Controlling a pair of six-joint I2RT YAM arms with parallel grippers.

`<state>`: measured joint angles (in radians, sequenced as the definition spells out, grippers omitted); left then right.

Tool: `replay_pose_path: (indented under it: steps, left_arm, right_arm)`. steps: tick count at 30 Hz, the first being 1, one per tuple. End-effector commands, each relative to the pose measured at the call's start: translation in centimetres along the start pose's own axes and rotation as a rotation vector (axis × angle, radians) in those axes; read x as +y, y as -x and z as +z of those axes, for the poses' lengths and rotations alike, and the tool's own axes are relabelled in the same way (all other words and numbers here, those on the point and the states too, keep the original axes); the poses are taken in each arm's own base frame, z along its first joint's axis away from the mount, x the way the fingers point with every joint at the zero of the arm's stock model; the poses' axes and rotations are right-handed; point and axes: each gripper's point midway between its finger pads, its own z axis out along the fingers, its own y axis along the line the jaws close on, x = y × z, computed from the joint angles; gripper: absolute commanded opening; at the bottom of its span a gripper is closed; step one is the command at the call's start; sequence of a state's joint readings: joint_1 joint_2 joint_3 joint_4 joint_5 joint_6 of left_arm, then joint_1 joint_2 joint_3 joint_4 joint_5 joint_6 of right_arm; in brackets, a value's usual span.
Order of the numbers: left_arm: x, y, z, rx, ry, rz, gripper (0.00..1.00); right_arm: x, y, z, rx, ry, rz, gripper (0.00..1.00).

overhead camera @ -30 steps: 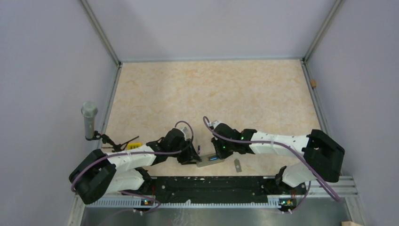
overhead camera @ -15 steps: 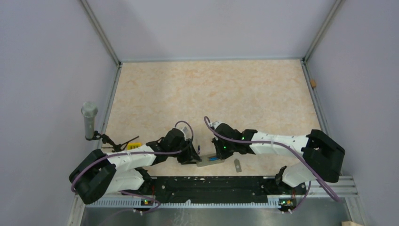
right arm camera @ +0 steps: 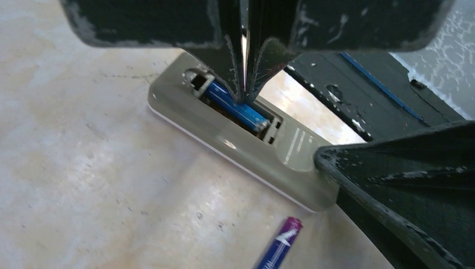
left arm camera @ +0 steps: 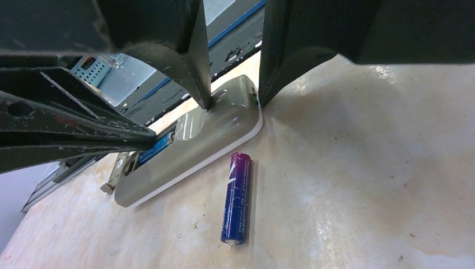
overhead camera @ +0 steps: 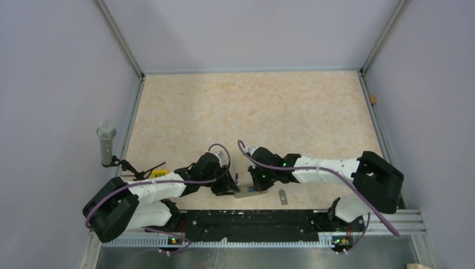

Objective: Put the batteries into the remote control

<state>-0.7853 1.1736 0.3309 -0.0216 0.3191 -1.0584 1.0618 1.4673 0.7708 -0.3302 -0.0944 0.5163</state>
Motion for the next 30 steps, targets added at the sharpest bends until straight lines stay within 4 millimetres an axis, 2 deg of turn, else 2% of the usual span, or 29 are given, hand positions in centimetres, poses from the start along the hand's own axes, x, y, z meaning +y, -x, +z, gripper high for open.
replay_pose_path:
  steps: [1,11,21,30]
  left_arm:
    - [0.6,0.3,0.4,-0.01,0.03,0.023,0.37]
    - [0.6,0.4,0.5,-0.008,0.033,0.029,0.37]
    - [0.5,0.4,0.5,-0.003,0.04,0.044,0.37]
    - [0.6,0.4,0.6,0.0,0.041,0.049,0.36]
  right_arm:
    - [-1.4,-2.0,0.8,0.088,-0.102,-0.064,0.01]
    - [-1.8,-0.1,0.4,0.041,-0.163,-0.088,0.02]
    - [-0.1,2.5,-0.5,-0.042,-0.119,-0.092,0.04]
    - [0.9,3.7,-0.7,-0.074,-0.088,-0.091,0.05]
